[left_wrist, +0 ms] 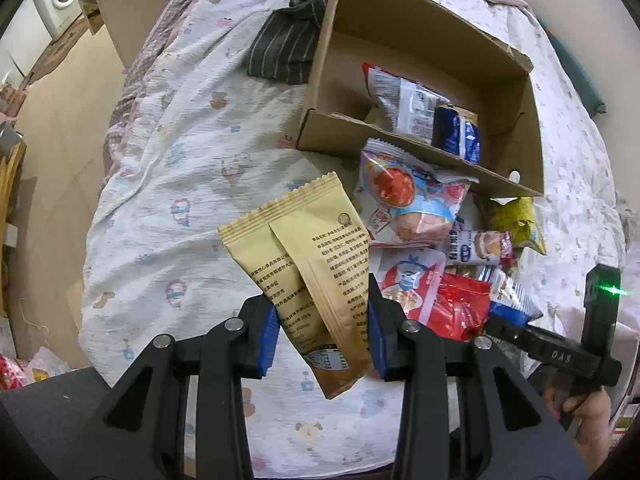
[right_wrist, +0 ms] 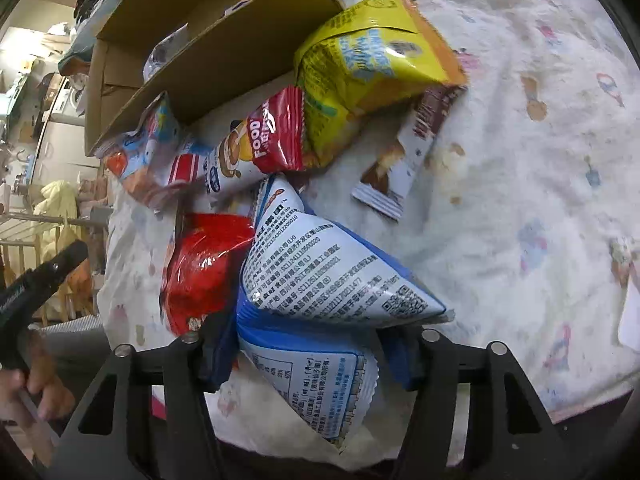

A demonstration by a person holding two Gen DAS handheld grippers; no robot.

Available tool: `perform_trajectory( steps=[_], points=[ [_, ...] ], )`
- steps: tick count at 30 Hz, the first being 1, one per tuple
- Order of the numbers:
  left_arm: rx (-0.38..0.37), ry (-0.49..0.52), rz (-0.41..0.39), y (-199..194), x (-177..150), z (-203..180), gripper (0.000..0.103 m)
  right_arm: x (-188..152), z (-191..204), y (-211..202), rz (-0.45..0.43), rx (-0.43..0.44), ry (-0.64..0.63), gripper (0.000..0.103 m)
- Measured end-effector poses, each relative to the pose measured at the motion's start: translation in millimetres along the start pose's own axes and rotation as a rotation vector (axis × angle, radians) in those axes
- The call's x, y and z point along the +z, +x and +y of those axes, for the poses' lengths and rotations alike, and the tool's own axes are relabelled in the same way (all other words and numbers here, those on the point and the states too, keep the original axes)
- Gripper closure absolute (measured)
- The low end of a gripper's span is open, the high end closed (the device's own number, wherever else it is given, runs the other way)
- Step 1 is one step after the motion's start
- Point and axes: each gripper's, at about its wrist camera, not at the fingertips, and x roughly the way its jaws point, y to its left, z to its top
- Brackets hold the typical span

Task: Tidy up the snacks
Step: 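Grasp the tan biscuit pack with the left tool while the right tool grasps the blue-and-white bag, then carry both packets over the box and open both tools to drop them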

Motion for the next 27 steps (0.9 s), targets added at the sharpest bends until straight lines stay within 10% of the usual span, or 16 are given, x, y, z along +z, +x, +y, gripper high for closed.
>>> perform_trajectory(
  steps=[27],
  points=[
    [0.087, 0.011, -0.122, -16.1, 8.7, -3.1, 0.07, -0.2, 44.4, -164.3, -0.403, 0.159, -0.199, 0.042]
  ],
)
